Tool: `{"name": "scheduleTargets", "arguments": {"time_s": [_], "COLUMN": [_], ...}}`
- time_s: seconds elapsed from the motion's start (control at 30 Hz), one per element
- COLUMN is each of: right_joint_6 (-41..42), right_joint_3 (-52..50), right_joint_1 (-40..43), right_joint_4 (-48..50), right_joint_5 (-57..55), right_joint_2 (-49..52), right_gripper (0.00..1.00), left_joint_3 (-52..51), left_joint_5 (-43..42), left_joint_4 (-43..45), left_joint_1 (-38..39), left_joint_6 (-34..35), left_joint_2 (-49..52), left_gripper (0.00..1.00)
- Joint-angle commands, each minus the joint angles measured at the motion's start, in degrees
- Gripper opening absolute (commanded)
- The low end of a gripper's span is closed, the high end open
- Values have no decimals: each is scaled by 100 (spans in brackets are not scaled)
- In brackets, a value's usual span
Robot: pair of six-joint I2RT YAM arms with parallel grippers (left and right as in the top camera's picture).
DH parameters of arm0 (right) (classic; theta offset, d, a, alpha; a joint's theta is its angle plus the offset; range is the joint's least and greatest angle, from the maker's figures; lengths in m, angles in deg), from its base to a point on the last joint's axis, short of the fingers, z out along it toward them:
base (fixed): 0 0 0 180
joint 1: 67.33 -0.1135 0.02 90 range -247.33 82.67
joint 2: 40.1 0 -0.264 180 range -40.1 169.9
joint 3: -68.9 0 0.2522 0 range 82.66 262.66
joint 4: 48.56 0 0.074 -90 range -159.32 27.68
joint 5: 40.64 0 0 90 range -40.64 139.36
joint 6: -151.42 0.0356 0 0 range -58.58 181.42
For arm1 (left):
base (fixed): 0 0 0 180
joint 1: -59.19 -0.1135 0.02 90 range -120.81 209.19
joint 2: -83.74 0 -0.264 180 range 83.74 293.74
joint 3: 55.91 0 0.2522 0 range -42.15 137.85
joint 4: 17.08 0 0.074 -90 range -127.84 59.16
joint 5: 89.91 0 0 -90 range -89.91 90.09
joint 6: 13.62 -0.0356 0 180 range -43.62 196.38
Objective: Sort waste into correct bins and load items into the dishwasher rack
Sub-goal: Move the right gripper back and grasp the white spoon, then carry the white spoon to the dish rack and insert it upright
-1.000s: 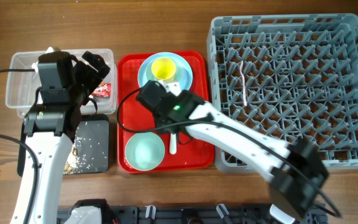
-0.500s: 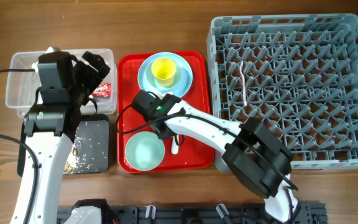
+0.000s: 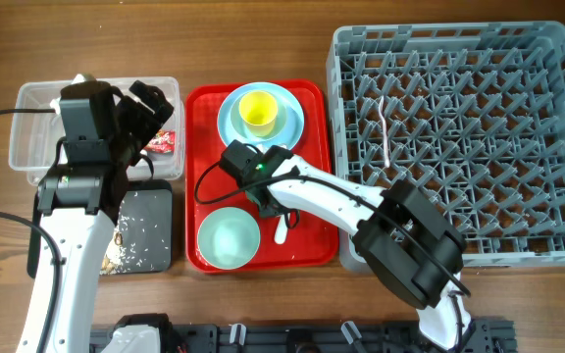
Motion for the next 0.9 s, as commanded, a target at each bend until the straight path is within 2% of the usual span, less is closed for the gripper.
{"name": "scheduleTargets", "arguments": {"time_s": [0.0, 0.17, 0.33, 0.43, 0.57, 0.7, 0.87], "right_joint_6": [122, 197, 254, 254, 203, -710, -1351], "right_joint_3": [-208, -212, -212, -212, -17, 688, 1056], "right_joint_1": [9, 9, 35, 35, 118, 474, 1239], "right_joint_4": [-35, -81, -205, -251, -400, -817, -898], "right_joint_5": [-55, -52, -120, -116, -44, 94, 74], "right_joint_2": [136, 136, 136, 136, 22, -507, -1357], "right_gripper": [28, 17, 16, 4, 4, 4, 4], "left_joint_3": [68, 68, 68, 68, 68, 68, 68], "left_joint_5": [-22, -22, -24, -22, -22, -22, -22], "left_joint_4": [13, 13, 13, 13, 13, 13, 15], "left_joint_1": [-48, -48, -48, -48, -48, -48, -48], "left_joint_6": [-11, -11, -11, -11, -11, -11, -11], "left_joint_2": [11, 11, 11, 11, 11, 11, 11], "left_gripper": [100, 100, 100, 100, 100, 100, 100]}}
